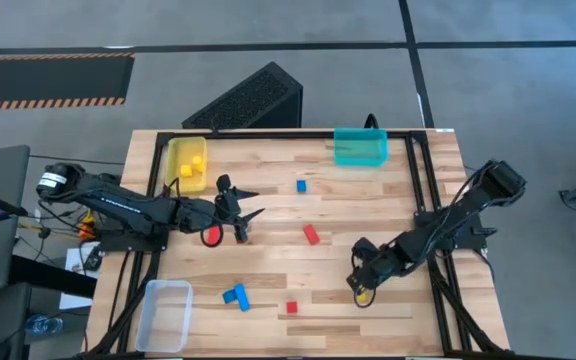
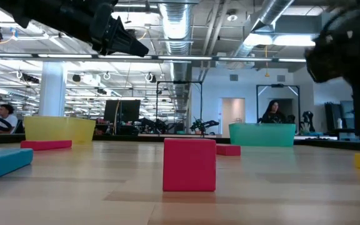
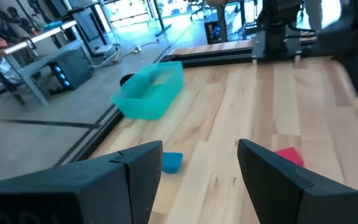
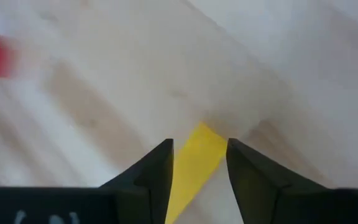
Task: Sort & place blocks by color
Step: Put the yellow block into the yellow bin
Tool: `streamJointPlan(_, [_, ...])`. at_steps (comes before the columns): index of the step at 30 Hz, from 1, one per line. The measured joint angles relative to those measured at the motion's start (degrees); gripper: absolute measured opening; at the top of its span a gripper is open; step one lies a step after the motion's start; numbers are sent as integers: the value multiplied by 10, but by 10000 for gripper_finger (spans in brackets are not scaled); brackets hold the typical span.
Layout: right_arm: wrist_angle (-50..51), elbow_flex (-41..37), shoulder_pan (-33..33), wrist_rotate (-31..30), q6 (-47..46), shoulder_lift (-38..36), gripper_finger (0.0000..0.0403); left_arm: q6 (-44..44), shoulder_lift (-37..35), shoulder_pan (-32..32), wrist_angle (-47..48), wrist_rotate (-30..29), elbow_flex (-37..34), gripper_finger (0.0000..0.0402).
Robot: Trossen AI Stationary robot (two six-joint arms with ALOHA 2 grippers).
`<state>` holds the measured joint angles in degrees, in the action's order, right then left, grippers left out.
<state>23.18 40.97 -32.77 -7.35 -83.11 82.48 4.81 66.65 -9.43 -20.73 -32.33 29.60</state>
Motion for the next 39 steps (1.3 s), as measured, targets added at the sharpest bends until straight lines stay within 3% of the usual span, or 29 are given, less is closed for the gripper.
streamJointPlan(8, [-14,0,-6,31,-9,37,168,31,0,0,6,-33,0,200])
streamJointPlan(15, [-99,3,-29,57,-1,98,169,14,0,1,4,-33,0,200])
streamJointPlan(20, [-77,5,-16,62,40,111,168,4,0,2,23,-38,0,200])
streamJointPlan(28, [20,-3,4,25,110,28,163,9,0,3,51,-60,0,200])
streamJointPlan(33, [34,0,3,-7,87,-39,173,9,0,3,53,-60,0,200])
streamJointPlan(39, [34,0,-13,-16,53,-36,212,-29,0,3,84,-60,0,200])
